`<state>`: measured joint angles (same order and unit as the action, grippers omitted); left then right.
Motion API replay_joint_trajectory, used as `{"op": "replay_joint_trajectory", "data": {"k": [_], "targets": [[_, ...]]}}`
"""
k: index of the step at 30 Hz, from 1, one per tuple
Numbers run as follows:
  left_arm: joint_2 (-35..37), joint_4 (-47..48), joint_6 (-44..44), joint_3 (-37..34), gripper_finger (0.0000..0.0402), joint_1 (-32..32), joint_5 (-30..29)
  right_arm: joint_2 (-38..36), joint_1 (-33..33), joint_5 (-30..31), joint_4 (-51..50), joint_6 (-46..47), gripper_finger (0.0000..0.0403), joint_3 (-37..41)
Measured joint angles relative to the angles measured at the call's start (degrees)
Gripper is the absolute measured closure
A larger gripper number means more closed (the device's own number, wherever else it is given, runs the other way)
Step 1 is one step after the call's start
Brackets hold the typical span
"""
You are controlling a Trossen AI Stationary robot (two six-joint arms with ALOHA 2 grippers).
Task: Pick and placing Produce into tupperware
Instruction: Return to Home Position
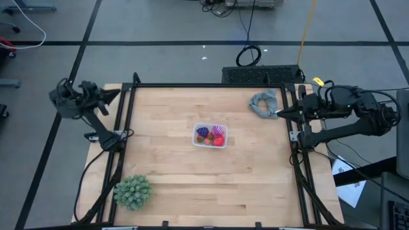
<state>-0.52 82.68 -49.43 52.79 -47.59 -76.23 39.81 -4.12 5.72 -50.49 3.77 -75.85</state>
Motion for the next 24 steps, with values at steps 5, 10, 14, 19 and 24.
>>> {"op": "replay_joint_trajectory", "data": {"k": [5,10,14,19,24], "targets": [[-1.27,-2.18,5.04,5.52,0.0399,-1.31,-1.44,-0.24,-0.01,-0.01,-1.37,1.84,0.0394,1.16],[-1.66,-9.34,15.90,8.60,0.0400,2.04,0.30,-3.39,0.00,0.00,-0.86,3.04,0.0394,6.80],[-1.66,-7.54,15.79,8.93,0.0397,8.34,4.46,-8.05,0.00,-0.02,1.28,4.80,0.0394,12.49],[-1.64,-3.76,11.49,8.66,0.0399,19.66,16.31,-15.09,0.00,-0.01,5.24,6.06,0.0394,17.07],[-1.64,-3.71,12.30,8.47,0.0396,33.20,30.27,-20.34,0.00,-0.02,6.72,8.89,0.0394,19.93]]}}
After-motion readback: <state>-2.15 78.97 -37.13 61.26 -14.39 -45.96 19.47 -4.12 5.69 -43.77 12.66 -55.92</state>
